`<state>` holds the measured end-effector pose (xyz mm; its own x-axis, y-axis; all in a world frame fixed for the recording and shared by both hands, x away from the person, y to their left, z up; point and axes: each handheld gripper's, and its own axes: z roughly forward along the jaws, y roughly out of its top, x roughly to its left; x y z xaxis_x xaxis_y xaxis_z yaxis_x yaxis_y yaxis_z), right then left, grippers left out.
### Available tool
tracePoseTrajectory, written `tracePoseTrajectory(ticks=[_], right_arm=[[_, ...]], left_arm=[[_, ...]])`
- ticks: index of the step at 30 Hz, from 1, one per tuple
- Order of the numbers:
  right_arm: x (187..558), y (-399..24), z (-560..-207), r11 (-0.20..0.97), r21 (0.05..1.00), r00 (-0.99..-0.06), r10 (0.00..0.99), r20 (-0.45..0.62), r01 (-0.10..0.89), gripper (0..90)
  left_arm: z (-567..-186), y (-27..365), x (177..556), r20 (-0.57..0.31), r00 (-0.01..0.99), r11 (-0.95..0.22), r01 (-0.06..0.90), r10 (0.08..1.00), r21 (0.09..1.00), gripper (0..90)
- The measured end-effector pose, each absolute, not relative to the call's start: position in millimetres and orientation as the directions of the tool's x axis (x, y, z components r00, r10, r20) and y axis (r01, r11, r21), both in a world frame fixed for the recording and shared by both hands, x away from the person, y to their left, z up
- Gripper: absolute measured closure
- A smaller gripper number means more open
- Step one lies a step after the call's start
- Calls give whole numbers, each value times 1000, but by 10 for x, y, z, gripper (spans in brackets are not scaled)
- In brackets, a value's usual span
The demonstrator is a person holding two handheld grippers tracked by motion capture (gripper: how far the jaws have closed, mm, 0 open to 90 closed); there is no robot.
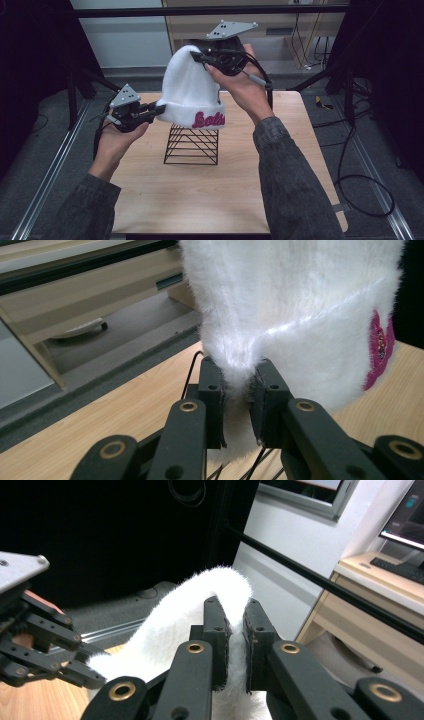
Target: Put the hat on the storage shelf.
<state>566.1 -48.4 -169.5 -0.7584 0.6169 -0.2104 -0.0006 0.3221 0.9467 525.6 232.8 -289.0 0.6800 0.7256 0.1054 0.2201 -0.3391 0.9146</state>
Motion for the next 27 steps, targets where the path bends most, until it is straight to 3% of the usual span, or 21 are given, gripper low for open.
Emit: tracePoseTrajectory(ticks=[17, 27], right_arm=[[5920, -444, -2173, 367, 927, -762, 622, -181, 80, 835], [5888, -431, -2262, 371, 925, -774, 607, -178, 77, 835]], left_arm=[[-3245, 2361, 5413, 77, 642, -327, 280, 762, 903, 777], [-3405, 2448, 5421, 72, 626, -321, 295, 776, 900, 790]])
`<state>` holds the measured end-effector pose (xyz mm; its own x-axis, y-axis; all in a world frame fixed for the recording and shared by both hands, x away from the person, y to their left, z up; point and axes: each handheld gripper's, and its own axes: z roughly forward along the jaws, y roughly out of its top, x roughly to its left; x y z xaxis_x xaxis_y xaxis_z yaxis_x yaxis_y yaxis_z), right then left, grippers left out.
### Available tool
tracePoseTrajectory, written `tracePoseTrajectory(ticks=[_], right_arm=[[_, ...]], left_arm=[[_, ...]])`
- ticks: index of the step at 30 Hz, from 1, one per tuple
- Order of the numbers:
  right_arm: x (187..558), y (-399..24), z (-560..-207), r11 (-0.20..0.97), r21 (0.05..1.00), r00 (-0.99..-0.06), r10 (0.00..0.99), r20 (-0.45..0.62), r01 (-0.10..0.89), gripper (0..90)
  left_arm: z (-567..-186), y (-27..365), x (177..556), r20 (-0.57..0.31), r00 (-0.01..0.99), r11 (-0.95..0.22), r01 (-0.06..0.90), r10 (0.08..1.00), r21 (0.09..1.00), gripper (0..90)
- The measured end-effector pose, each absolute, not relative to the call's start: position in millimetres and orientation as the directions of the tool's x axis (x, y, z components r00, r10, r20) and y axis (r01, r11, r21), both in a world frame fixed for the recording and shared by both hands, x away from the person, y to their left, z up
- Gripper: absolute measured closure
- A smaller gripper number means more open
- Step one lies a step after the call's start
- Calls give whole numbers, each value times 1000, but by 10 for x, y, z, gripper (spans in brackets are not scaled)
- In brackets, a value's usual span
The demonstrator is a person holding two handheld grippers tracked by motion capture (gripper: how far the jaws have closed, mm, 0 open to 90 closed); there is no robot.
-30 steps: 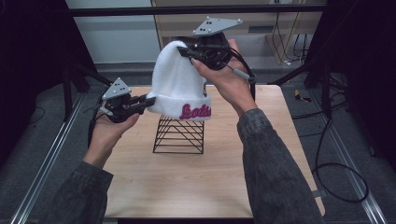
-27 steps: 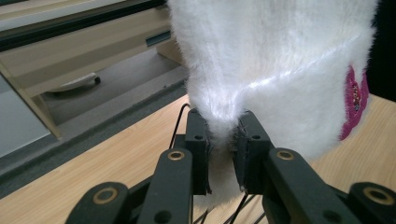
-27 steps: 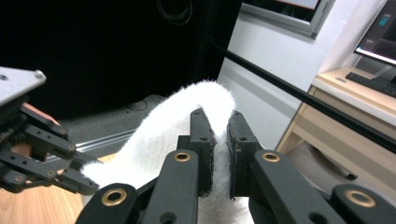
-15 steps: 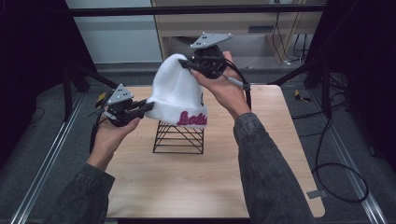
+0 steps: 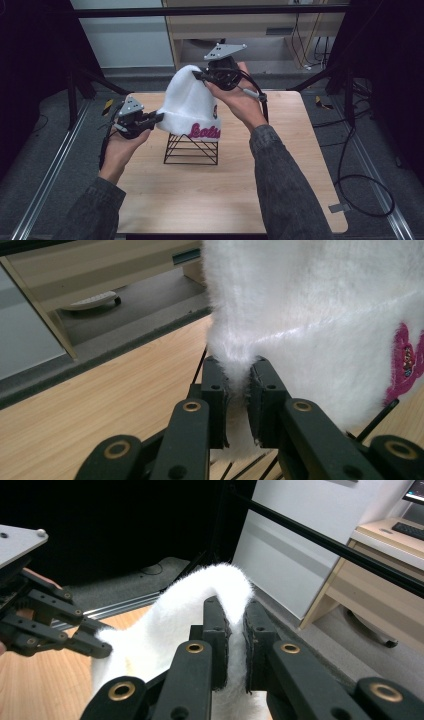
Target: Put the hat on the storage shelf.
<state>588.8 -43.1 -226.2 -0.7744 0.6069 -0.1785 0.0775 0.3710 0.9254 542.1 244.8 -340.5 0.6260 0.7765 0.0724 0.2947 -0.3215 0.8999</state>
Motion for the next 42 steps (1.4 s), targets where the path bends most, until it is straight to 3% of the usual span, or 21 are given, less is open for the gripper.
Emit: tracePoseTrajectory(ticks=[18, 42], right_arm=[[5605, -353, -2437, 427, 902, -811, 547, -207, 57, 833], [5442, -263, -2788, 519, 846, -844, 503, -187, 122, 830]], left_arm=[[-3670, 2509, 5244, 78, 653, -364, 316, 753, 876, 832], [-4105, 2571, 5175, 73, 661, -399, 358, 747, 844, 831]])
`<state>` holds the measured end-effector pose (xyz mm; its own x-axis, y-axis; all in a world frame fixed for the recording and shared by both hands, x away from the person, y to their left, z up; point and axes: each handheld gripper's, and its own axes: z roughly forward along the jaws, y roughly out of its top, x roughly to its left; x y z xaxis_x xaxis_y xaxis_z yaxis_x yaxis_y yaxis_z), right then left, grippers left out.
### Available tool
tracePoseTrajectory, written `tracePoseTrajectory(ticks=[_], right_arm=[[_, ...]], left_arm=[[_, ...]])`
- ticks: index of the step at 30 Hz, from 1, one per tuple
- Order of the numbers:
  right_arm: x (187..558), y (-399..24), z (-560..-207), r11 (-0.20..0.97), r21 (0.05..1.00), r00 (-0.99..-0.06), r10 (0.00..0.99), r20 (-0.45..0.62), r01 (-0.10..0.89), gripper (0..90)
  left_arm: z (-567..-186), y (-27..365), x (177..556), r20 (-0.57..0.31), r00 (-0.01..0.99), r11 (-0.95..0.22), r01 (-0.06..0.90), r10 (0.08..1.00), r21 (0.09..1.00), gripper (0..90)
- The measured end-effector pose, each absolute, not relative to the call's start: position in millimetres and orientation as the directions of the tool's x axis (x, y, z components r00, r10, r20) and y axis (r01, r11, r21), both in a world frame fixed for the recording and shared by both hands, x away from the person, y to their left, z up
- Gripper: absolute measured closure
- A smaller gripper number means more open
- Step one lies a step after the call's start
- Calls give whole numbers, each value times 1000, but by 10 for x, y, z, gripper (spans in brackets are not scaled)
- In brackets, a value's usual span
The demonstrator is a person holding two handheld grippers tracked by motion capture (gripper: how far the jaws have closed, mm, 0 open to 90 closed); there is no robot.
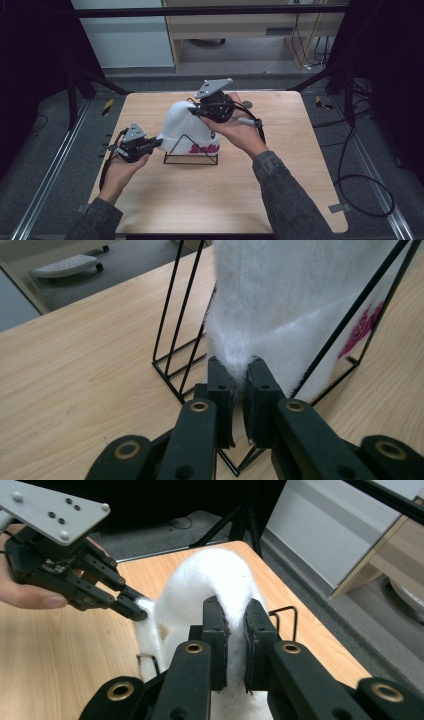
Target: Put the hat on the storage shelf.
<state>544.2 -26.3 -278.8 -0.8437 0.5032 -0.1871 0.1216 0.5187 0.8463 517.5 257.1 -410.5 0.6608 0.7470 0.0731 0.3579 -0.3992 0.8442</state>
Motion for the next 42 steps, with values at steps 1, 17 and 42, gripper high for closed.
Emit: tracePoseTrajectory(ticks=[1, 17, 42], right_arm=[[5438, -257, -2798, 520, 846, -845, 501, -186, 123, 830], [5421, -230, -2973, 519, 841, -857, 494, -147, 155, 830], [5430, -162, -3098, 534, 826, -869, 480, -122, 179, 829]], left_arm=[[-4121, 2572, 5175, 73, 661, -400, 359, 747, 843, 831], [-4310, 2607, 5176, 46, 662, -399, 393, 748, 828, 832], [-4460, 2706, 5217, 25, 656, -400, 429, 755, 810, 833]])
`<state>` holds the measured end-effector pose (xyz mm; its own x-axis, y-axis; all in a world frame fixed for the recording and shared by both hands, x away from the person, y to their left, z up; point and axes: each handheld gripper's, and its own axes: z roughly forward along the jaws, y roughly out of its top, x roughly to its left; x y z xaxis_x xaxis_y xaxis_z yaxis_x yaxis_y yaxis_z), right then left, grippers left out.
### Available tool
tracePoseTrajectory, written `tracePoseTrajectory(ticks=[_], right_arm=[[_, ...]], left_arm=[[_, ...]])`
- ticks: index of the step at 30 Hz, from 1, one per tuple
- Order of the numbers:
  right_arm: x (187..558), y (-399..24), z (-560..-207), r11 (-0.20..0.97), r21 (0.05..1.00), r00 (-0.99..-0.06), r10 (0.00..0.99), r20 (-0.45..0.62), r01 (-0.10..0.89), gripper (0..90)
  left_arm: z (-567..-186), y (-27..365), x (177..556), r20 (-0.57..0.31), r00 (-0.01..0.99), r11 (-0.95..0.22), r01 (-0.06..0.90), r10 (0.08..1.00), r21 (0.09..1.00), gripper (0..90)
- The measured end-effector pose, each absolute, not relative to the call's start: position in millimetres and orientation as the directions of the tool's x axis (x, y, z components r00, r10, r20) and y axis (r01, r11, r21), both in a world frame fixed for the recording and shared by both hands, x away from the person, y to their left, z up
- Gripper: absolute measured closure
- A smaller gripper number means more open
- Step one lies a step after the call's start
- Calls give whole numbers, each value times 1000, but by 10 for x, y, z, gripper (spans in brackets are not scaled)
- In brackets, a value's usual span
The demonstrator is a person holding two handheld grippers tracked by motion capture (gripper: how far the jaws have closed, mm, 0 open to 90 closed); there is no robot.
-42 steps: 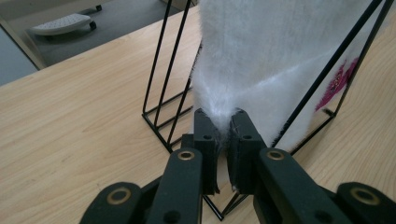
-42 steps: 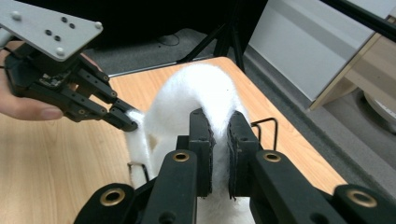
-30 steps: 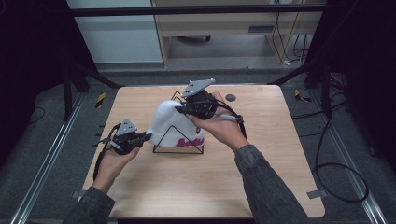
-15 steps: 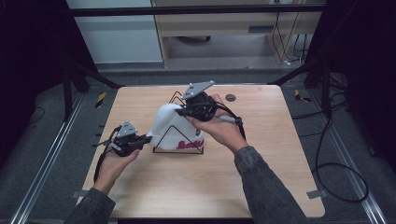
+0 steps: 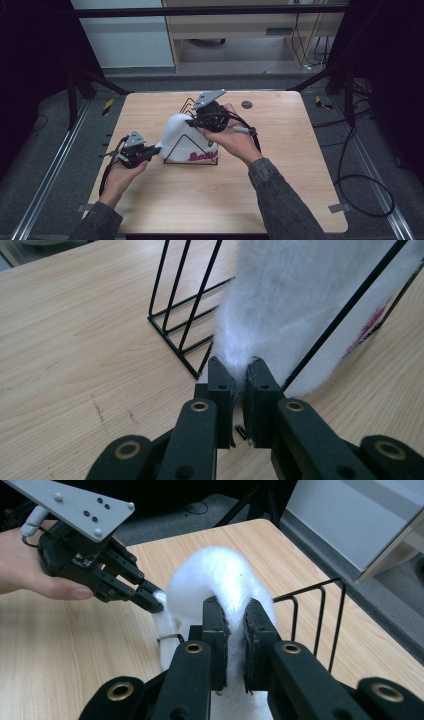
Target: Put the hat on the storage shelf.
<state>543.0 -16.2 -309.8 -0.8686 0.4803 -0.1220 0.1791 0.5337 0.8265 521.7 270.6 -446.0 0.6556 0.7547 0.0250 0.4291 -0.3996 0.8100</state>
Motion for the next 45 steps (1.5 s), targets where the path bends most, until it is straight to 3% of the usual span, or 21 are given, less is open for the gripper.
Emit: tracePoseTrajectory(ticks=[20, 26, 39, 45], right_arm=[[5427, -3, -3170, 561, 806, -875, 468, -123, 186, 820], [5430, -4, -3167, 558, 806, -872, 476, -116, 197, 777], [5344, -76, -3083, 511, 833, -853, 513, -98, 212, 562], [5292, -108, -3075, 506, 834, -832, 544, -110, 220, 419]], left_arm=[[-4575, 2745, 5224, 16, 657, -410, 451, 754, 793, 828], [-4574, 2747, 5218, 23, 652, -413, 453, 758, 790, 798], [-4519, 2927, 5080, 63, 579, -385, 452, 813, 805, 541], [-4577, 3034, 4994, 15, 531, -322, 490, 847, 810, 282]])
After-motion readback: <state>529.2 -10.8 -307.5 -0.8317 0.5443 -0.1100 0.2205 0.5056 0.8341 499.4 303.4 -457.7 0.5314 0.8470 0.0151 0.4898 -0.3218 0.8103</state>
